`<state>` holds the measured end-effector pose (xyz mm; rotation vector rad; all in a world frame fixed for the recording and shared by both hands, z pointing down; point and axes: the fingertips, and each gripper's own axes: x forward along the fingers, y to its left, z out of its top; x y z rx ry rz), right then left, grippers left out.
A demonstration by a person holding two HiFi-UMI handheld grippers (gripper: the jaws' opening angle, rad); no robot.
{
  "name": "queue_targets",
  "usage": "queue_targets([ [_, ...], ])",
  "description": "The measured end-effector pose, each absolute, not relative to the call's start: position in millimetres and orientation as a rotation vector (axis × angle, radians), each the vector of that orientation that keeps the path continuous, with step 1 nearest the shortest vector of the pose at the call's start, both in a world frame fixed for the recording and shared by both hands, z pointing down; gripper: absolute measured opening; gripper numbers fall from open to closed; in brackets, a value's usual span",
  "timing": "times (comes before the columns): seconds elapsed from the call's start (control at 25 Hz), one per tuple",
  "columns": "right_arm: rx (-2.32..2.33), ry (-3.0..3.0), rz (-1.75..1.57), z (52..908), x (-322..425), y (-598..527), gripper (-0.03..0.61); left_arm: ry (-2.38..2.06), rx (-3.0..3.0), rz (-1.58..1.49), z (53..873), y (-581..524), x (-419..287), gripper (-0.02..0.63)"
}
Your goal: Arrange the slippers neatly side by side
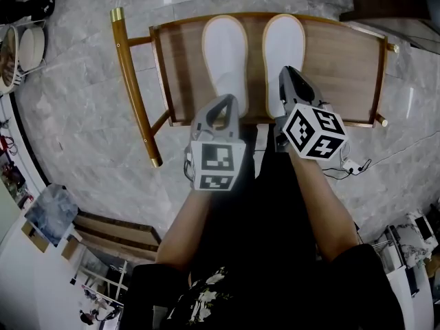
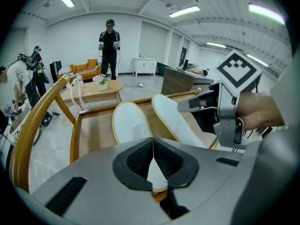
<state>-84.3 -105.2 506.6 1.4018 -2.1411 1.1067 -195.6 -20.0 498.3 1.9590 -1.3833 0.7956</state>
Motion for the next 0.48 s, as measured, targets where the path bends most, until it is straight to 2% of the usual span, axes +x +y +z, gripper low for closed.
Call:
queue_targets([
  [0.48, 1.384, -2.139, 1.123, 523, -110, -102, 0.009, -1.394, 1.944, 0.780, 502, -12, -211, 0.005],
])
